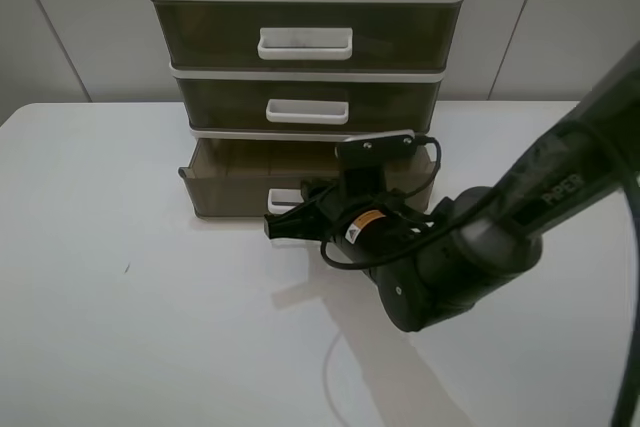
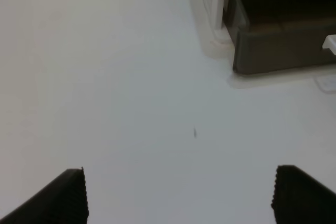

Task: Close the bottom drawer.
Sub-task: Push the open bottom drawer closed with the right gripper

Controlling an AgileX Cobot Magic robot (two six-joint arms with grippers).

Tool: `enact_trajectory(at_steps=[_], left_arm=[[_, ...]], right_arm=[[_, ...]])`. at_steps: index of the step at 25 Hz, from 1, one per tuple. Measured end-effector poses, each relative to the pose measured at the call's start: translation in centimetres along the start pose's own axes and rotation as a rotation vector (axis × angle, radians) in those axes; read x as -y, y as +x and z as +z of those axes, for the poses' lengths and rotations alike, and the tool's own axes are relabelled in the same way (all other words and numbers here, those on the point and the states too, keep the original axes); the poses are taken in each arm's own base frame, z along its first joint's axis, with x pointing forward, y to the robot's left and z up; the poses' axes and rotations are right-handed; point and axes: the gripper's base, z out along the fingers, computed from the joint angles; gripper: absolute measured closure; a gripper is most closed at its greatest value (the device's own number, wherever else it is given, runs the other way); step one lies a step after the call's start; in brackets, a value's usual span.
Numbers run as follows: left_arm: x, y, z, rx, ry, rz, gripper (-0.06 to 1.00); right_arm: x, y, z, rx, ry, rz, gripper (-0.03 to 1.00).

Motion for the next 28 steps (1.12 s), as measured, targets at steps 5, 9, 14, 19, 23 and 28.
enact_trajectory(at_steps=[5, 9, 14, 19, 23, 28], left_arm=[[0.0, 0.0, 0.0, 0.0, 0.0, 0.0, 0.23], [0.0, 0.0, 0.0, 0.0, 0.0, 0.0, 0.23], [0.0, 0.0, 0.0, 0.0, 0.0, 0.0, 0.23], [0.0, 0.0, 0.0, 0.0, 0.0, 0.0, 0.23], [0.0, 0.0, 0.0, 0.0, 0.0, 0.0, 0.23], [0.0, 0.0, 0.0, 0.0, 0.0, 0.0, 0.23]], right_arm=[[0.1, 0.1, 0.8, 0.018, 0.039, 0.021, 0.95], [0.0, 0.2, 1.5, 0.039, 0.058, 0.037, 0.95], [0.0, -0.2, 2.0, 0.06, 0.088, 0.071, 0.95], [0.3, -0.1, 2.2, 0.102, 0.114, 0.077, 0.95], [0.3, -0.1, 3.0, 0.125, 0.147, 0.103, 0.95], [-0.2, -0.4, 3.7, 0.143, 0.144, 0.102, 0.95]])
